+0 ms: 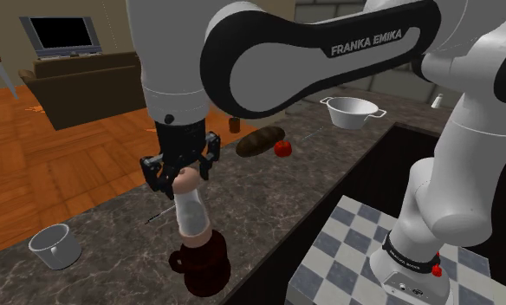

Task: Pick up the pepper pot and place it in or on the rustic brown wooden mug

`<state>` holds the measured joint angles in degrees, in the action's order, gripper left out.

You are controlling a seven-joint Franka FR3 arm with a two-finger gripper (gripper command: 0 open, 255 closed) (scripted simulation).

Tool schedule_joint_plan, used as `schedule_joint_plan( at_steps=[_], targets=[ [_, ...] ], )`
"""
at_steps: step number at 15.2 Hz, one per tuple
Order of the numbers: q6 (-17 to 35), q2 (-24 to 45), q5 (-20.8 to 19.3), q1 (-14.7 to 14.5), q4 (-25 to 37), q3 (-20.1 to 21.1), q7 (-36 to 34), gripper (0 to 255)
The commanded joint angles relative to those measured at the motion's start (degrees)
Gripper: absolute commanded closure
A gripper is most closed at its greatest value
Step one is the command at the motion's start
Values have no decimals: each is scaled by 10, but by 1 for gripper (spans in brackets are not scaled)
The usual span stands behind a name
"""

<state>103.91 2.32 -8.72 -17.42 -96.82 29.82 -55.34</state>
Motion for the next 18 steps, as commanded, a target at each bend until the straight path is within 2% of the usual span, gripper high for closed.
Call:
schedule_joint_plan(
  at_steps=[1, 9, 17, 18],
  targets=[
    [17, -2, 0, 0, -18, 0, -2, 255],
    [77, 0, -4, 1, -77, -1, -11, 255],
    [81, 1, -4, 1, -81, -1, -11, 255],
    [81, 1, -4, 1, -81, -1, -11, 0]
  ],
)
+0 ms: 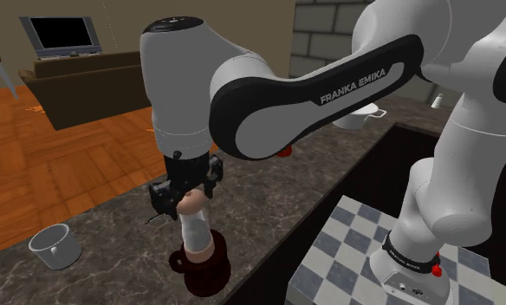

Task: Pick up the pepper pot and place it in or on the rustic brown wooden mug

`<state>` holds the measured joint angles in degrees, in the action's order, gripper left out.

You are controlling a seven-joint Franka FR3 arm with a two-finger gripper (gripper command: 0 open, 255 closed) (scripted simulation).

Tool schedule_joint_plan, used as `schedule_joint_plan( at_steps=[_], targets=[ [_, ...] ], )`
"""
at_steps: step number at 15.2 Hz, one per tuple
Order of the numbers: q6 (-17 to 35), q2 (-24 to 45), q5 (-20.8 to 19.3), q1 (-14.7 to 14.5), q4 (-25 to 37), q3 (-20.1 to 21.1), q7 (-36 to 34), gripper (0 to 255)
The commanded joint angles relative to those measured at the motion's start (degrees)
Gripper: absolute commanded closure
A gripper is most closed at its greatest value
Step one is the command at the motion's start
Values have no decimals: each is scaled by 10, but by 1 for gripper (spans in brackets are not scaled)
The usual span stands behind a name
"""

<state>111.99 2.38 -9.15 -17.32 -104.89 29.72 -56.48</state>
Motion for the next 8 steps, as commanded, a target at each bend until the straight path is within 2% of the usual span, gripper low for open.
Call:
schedule_joint_plan(
  at_steps=[1, 5, 8],
  targets=[
    [0, 0, 0, 0, 0, 0, 0, 0],
    [0, 0, 0, 0, 0, 0, 0, 0],
    [-54, -11, 8, -2, 46, 2, 6, 0]
  ],
)
